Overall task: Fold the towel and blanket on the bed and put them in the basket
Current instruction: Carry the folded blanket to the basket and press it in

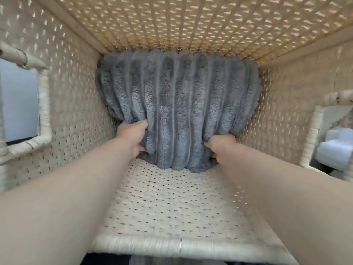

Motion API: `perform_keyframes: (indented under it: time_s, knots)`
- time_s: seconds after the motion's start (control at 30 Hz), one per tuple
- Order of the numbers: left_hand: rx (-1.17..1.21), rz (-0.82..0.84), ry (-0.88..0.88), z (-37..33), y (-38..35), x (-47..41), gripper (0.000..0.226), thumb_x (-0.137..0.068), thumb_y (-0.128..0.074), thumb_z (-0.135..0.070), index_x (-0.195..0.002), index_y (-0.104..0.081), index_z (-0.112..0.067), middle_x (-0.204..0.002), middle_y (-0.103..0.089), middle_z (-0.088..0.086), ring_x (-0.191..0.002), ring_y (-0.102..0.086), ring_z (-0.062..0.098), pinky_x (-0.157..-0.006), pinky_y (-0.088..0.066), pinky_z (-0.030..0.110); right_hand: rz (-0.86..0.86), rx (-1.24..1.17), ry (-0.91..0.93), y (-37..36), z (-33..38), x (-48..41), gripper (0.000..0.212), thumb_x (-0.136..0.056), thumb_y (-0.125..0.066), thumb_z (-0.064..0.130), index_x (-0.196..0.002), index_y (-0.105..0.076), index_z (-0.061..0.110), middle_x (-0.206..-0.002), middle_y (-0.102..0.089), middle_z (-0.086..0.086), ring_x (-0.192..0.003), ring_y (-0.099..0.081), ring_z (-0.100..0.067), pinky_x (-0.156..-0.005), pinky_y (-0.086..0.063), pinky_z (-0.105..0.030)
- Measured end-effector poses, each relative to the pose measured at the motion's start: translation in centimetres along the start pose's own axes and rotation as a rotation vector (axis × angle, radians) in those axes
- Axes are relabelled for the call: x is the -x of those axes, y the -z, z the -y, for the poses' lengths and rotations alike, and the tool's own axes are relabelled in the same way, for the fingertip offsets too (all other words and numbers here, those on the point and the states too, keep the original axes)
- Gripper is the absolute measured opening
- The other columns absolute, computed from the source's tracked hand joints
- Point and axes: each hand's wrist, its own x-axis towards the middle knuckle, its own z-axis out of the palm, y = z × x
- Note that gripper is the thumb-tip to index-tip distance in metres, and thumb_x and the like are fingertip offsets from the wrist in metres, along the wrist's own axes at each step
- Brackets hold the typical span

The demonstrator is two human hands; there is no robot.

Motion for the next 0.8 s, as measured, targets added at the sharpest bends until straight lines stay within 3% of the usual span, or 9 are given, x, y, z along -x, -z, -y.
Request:
perform_keyframes:
  time_s: [0.13, 0.2, 0.27, 0.33, 0.4, 0.47, 0.53, 0.6, 0.8]
  knots:
    - [-0.180, -0.053, 0.071, -1.1, 0.3, 3.7, 0.063, -0.087, -0.054, -0.033, -0.144, -0.035, -0.014, -0.140, -0.049, 0.008, -0.122, -0.049, 0.034, -0.099, -0.043, 0.053, 0.175, 0.184, -0.083, 3.4, 1.7, 4.7, 0.070, -0.078, -0.078, 0.016, -0.138, -0.042, 0.008, -0.137, -0.052, -0.010, -0.117, -0.054, -0.030, -0.087, -0.052, -0.040]
    - [-0.513, -0.171, 0.063, -2.2, 0.2, 6.4, 0.079, -0.089, -0.047, -0.038, -0.151, -0.011, -0.006, -0.154, -0.025, 0.017, -0.137, -0.031, 0.038, -0.111, -0.032, 0.047, 0.149, 0.463, -0.135, 4.8, 3.8, 7.9, 0.058, -0.089, -0.066, 0.018, -0.139, -0.040, 0.005, -0.143, -0.046, -0.015, -0.120, -0.051, -0.033, -0.092, -0.048, -0.040]
    - [-0.737, -0.255, -0.114, -3.3, 0.7, 9.1, 0.083, -0.091, -0.048, -0.039, -0.152, -0.002, -0.007, -0.158, -0.006, 0.018, -0.143, -0.017, 0.036, -0.113, -0.028, 0.049, -0.021, 0.745, 0.089, 5.4, 6.1, 10.7, 0.037, -0.097, -0.046, 0.015, -0.132, -0.048, 0.000, -0.137, -0.050, -0.017, -0.110, -0.054, -0.029, -0.088, -0.046, -0.034]
    - [-0.801, -0.311, -0.492, -4.0, 1.3, 10.9, 0.078, -0.090, -0.050, -0.037, -0.152, -0.008, -0.019, -0.160, -0.002, 0.009, -0.146, -0.011, 0.029, -0.115, -0.026, 0.050, -0.303, 0.740, 0.348, 5.7, 7.6, 12.5, 0.036, -0.093, -0.047, 0.018, -0.125, -0.050, 0.002, -0.127, -0.051, -0.017, -0.105, -0.057, -0.032, -0.078, -0.045, -0.034]
    - [-0.803, -0.336, -0.824, -5.0, 1.4, 11.2, 0.068, -0.090, -0.049, -0.038, -0.150, -0.019, -0.028, -0.160, -0.010, 0.006, -0.146, -0.012, 0.026, -0.117, -0.021, 0.049, -0.676, 0.621, 0.812, 5.0, 8.3, 13.4, 0.040, -0.085, -0.052, 0.021, -0.121, -0.051, 0.004, -0.118, -0.051, -0.019, -0.102, -0.056, -0.038, -0.076, -0.044, -0.038]
    - [-0.889, -0.324, -0.970, -6.4, 0.5, 10.0, 0.061, -0.092, -0.043, -0.044, -0.149, -0.025, -0.032, -0.159, -0.016, 0.007, -0.146, -0.013, 0.027, -0.118, -0.015, 0.051, -0.722, 0.673, 1.195, 3.7, 8.7, 13.3, 0.048, -0.084, -0.052, 0.033, -0.127, -0.053, 0.009, -0.124, -0.053, -0.021, -0.111, -0.051, -0.041, -0.092, -0.043, -0.046]
    - [-1.034, -0.287, -0.997, -6.8, -0.7, 7.9, 0.061, -0.093, -0.037, -0.049, -0.150, -0.022, -0.034, -0.160, -0.014, 0.006, -0.146, -0.009, 0.028, -0.118, -0.010, 0.052, -0.548, 0.888, 1.249, 2.8, 8.6, 11.0, 0.058, -0.091, -0.046, 0.045, -0.142, -0.043, 0.018, -0.145, -0.041, -0.017, -0.135, -0.034, -0.036, -0.113, -0.023, -0.050]
    - [-1.098, -0.275, -0.990, -6.1, -2.0, 5.0, 0.061, -0.092, -0.030, -0.053, -0.150, -0.019, -0.037, -0.160, -0.010, 0.004, -0.146, -0.006, 0.028, -0.118, -0.009, 0.052, -0.483, 0.993, 1.167, 2.5, 8.3, 7.4, 0.060, -0.095, -0.038, 0.049, -0.149, -0.032, 0.023, -0.154, -0.030, -0.010, -0.144, -0.021, -0.029, -0.119, -0.006, -0.045]
    - [-1.035, -0.331, -0.982, -4.4, -5.1, -3.3, 0.063, -0.084, -0.022, -0.052, -0.143, -0.031, -0.034, -0.156, -0.020, 0.006, -0.141, -0.010, 0.026, -0.113, -0.016, 0.056, -0.591, 0.841, 1.257, -1.0, 8.7, -1.3, 0.060, -0.082, -0.038, 0.045, -0.128, -0.060, 0.013, -0.131, -0.056, -0.017, -0.125, -0.044, -0.033, -0.099, -0.036, -0.055]
